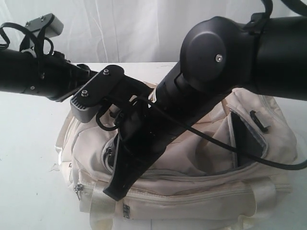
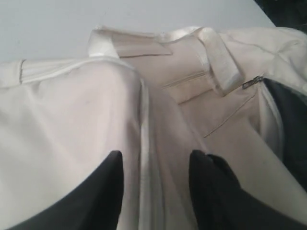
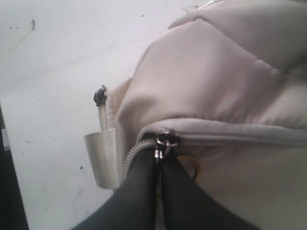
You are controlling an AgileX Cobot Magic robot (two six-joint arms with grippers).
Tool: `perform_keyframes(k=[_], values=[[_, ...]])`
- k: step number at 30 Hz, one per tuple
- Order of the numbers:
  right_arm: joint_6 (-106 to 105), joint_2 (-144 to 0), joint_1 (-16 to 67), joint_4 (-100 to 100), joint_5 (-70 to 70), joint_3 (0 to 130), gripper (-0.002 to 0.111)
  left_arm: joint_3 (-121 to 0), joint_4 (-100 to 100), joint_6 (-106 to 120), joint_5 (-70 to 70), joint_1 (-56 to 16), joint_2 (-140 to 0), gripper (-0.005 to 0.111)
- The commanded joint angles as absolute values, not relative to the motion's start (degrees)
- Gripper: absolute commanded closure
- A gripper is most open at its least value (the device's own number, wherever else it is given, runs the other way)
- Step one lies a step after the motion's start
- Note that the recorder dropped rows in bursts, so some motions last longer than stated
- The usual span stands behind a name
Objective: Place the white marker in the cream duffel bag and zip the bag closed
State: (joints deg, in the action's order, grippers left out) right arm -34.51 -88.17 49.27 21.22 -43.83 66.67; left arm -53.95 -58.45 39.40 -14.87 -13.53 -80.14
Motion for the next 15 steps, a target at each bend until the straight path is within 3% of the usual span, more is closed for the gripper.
perform_keyframes(k=[1,15], values=[[-34.3,-87.5,49.6,22.1,-42.8,66.8,0.108,-51.0,-58.8,38.7,-17.4,-12.7,-78.1,0.058],[-34.3,-87.5,49.6,22.2,-40.6,66.8,0.108,-44.4,-58.6,39.5,-21.3,-12.7,-71.2,0.058]])
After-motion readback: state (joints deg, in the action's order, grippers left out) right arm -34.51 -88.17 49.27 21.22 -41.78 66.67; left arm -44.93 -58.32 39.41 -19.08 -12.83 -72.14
